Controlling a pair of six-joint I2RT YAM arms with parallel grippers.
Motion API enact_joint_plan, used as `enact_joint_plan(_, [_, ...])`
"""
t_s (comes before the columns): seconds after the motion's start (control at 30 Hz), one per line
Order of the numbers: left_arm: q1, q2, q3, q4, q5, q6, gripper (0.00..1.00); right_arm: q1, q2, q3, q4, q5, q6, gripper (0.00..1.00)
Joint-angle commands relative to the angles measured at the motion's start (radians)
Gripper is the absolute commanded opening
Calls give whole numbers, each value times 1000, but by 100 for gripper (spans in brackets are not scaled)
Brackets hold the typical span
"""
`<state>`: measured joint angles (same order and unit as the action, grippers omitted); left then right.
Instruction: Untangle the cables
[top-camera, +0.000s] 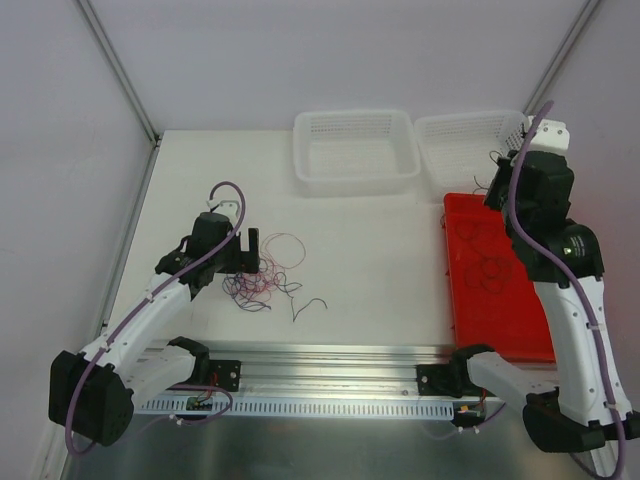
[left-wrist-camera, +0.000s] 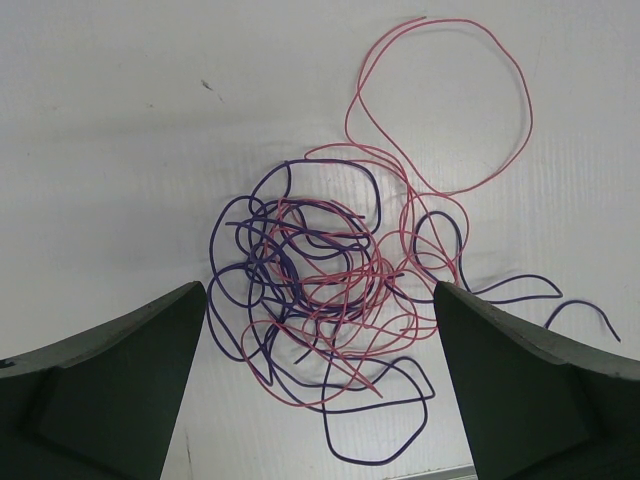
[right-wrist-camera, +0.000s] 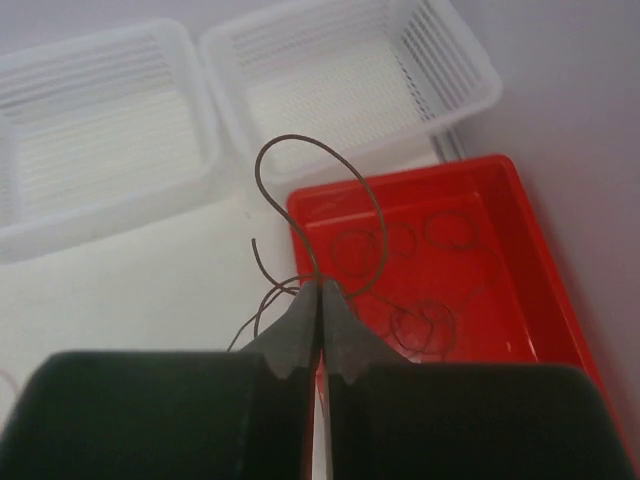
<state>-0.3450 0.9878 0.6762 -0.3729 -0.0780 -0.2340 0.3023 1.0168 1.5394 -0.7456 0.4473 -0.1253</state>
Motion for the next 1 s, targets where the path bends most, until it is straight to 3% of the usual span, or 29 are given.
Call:
enact_joint_plan(0.0, [5,-26,28,2,4,7,99,-128,-7,-85,9,54,99,1])
enact_joint_plan(0.27, [5,-37,29,2,4,7,99,-434,49,-309,41,-42,282,8])
enact_joint_plan(0.33, [5,-38,31,0,3,7,99,-471,83,-335,37,-56,314,30])
enact_joint_plan(0.37, [5,-38,31,0,3,7,99,-483,94,-347,29,-61,344,48])
enact_joint_plan(0.4, [6,-38,31,0,1,7,99,-494,107,-354,23,-67,354,80])
enact_joint_plan(0.43, [5,-35,33,2,1,7,99,-494,109,-358,5,-68,361,89])
enact_joint_plan(0.5, [6,-29,31,0,1,7,99,-493,89,-389,9,-114,363,97])
enact_joint_plan(0.63, [5,-15,33,-1,6,4,99,-459,11,-443,45,-192,311,100])
enact_joint_plan(0.8, [5,26,40,-7,12,-1,99,-324,-72,-496,54,-369,247,97])
enact_joint_plan(0.97, [5,80,46,-27,9,-22,99,-97,-151,-588,135,-508,237,98])
